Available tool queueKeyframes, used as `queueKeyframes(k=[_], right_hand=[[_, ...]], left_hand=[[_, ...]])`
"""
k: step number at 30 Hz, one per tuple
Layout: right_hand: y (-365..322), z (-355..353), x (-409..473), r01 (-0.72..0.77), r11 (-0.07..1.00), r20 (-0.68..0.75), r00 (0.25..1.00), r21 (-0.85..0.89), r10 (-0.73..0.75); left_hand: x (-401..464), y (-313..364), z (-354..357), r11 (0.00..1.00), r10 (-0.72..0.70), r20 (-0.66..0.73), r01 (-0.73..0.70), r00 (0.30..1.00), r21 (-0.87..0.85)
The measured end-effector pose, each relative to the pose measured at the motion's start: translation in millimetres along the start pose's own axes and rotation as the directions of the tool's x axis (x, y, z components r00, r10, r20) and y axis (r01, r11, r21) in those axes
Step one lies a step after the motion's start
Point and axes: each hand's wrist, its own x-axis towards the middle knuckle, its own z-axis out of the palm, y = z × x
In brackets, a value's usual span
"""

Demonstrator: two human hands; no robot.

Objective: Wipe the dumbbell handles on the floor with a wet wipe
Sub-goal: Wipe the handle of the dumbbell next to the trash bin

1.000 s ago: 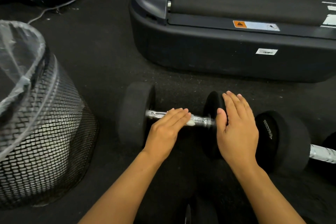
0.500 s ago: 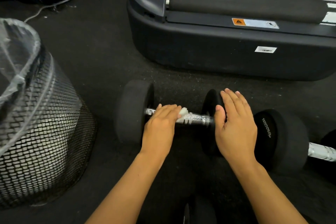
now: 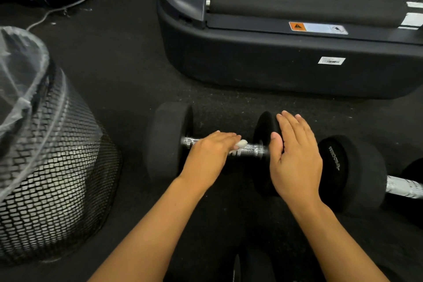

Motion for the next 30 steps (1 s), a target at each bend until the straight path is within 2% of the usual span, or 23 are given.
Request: queueKeyframes(k=[2, 4, 7, 9, 12, 14, 17, 18, 21, 23, 24, 28, 30], right_hand=[[0.2, -0.5, 1.8, -0.002, 1.000, 0.001, 1.000, 0.003, 0.002], [0.6, -0.1, 2.6, -0.001, 1.000, 0.003, 1.000, 0.009, 0.001], [1.0, 0.8, 0.7, 0.004, 1.000, -0.006, 1.000, 0.005, -0.004], [0.4, 1.0, -0.7, 0.004, 1.000, -0.007, 1.000, 0.003, -0.004], [0.7, 0.4, 1.6, -0.006, 1.000, -0.003, 1.000, -0.002, 0.006], [0.7, 0.7, 4.2, -0.008, 1.000, -0.001, 1.000, 0.000, 0.008], [0.6, 0.0, 3.1, -0.006, 1.000, 0.000, 1.000, -0.005, 0.006], [0.3, 0.2, 2.0, -0.003, 1.000, 0.001, 1.000, -0.008, 0.003], [0.3, 0.3, 0.1, 0.004, 1.000, -0.002, 1.000, -0.006, -0.004], [0.3, -0.4, 0.9, 0.007, 1.000, -0.005, 1.000, -0.004, -0.007], [0.2, -0.4, 1.2, 0.007, 1.000, -0.003, 1.000, -0.003, -0.007], [0.3, -0.4, -0.8, 0.007, 1.000, -0.011, 1.000, 0.006, -0.007], [0.5, -0.1, -1.6, 0.008, 1.000, -0.012, 1.000, 0.004, -0.008]], left_hand=[[7.2, 0.4, -4.4, 0.998, -0.055, 0.050, 0.057, 0.997, -0.041], [1.7, 2.0, -1.5, 0.996, -0.077, 0.025, 0.078, 0.997, -0.031], [-15.7, 2.2, 6.8, 0.999, 0.031, -0.032, -0.031, 0.999, -0.010], [-8.6, -0.3, 3.1, 0.997, 0.078, -0.007, -0.078, 0.997, -0.016], [13.3, 2.1, -3.9, 0.998, -0.039, 0.111, 0.034, 0.993, 0.049], [14.0, 8.6, -2.7, 0.992, -0.110, 0.099, 0.103, 0.989, 0.073], [-2.3, 12.8, 2.4, 0.999, -0.028, 0.020, 0.027, 0.999, 0.037], [-1.8, 11.5, 0.5, 0.999, -0.016, 0.040, 0.015, 0.999, 0.044], [18.7, 6.4, -5.7, 0.989, -0.108, 0.172, 0.087, 0.979, 0.123], [25.8, 8.3, -6.9, 0.972, -0.148, 0.190, 0.108, 0.970, 0.207], [23.2, 9.7, -6.3, 0.975, -0.153, 0.188, 0.118, 0.970, 0.186], [-3.6, 8.5, -3.6, 0.999, 0.019, 0.070, -0.022, 0.997, 0.044], [3.0, 7.8, -6.6, 0.997, -0.002, 0.106, -0.007, 0.994, 0.081]])
